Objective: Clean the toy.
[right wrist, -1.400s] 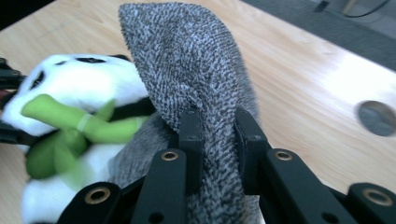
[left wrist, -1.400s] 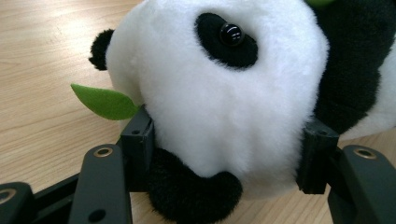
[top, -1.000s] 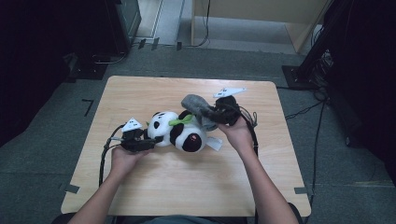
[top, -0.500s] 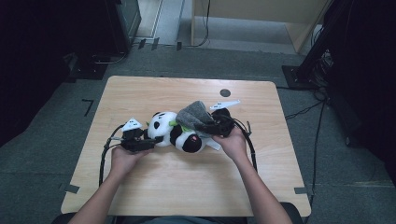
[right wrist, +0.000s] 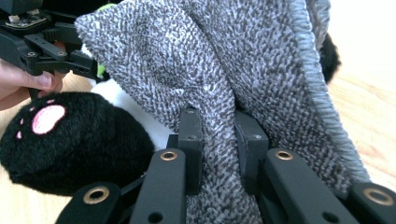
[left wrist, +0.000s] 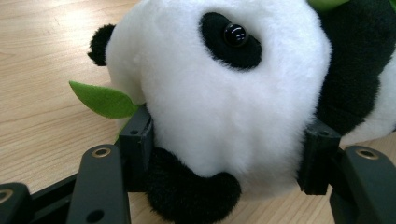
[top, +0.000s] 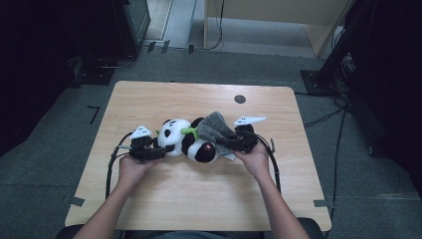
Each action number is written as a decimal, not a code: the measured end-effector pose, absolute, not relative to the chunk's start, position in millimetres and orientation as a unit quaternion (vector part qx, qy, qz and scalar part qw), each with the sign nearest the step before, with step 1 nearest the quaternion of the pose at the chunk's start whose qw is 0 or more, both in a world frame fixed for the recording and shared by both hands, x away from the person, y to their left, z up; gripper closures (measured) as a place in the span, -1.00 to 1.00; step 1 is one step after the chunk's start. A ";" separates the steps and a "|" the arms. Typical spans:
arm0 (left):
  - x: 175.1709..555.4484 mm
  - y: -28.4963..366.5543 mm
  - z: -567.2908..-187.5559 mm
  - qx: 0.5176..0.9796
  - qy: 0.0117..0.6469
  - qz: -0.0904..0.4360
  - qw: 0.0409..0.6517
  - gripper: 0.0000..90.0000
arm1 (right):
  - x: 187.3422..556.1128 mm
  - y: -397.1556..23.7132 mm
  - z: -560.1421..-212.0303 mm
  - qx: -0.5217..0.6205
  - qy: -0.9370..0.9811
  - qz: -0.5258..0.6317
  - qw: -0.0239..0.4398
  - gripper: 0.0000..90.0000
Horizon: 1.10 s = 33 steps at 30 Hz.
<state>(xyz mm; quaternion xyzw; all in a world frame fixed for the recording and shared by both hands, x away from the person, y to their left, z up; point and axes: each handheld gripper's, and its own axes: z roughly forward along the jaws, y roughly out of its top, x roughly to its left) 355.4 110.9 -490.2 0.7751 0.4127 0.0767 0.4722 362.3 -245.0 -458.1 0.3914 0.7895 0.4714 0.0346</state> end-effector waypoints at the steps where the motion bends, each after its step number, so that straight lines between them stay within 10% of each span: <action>1: 355.3 110.7 -490.0 0.775 0.413 0.077 0.471 -0.19 | 361.2 -245.5 -458.9 0.396 0.788 0.471 0.031 0.71; 33: 360.2 107.9 -486.7 0.782 0.414 0.074 0.461 -0.21 | 360.5 -315.1 -476.9 0.517 0.751 0.408 0.046 0.71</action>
